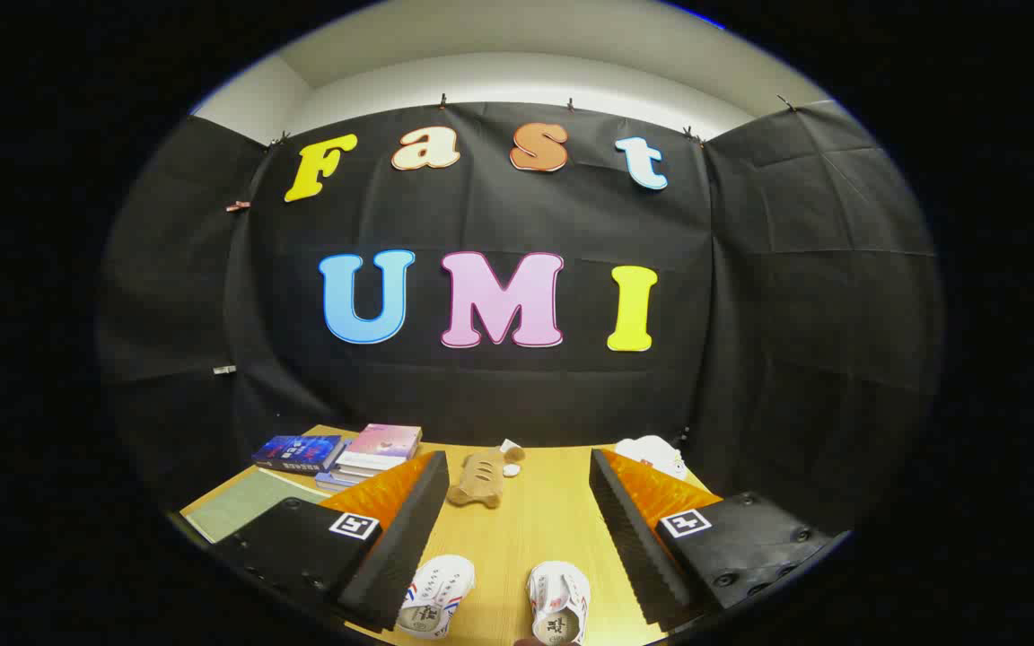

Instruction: Open the storage box then place both shoes into the box .Put the left shoe in first, then the right shoe, with the right side of both shoes facing outward in a uniform manner.

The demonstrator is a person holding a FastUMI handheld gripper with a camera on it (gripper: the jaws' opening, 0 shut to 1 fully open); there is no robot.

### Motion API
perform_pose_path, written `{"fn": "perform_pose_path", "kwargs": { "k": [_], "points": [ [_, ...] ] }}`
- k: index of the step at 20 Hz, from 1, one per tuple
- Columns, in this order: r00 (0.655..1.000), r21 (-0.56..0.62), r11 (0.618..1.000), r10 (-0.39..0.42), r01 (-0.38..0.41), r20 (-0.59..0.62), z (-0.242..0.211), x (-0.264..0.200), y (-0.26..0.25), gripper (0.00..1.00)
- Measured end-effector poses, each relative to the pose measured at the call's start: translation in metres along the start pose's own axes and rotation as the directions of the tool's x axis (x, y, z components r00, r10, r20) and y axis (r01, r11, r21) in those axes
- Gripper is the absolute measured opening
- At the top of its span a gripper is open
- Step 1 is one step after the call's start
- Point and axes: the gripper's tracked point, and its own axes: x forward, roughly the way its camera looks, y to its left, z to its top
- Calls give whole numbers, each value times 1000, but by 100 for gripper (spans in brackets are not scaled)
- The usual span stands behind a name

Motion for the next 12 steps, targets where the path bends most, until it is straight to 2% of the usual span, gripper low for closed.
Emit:
{"fn": "perform_pose_path", "kwargs": {
  "k": [3, 6, 12],
  "points": [
    [1000, -22, 1000, -5, 6, 28, 9, 3, -1, 97],
    [999, -7, 1000, 10, -10, 40, 13, 2, 8, 97],
    [998, -49, 998, 51, -50, 33, 7, -1, 21, 97]
  ]
}}
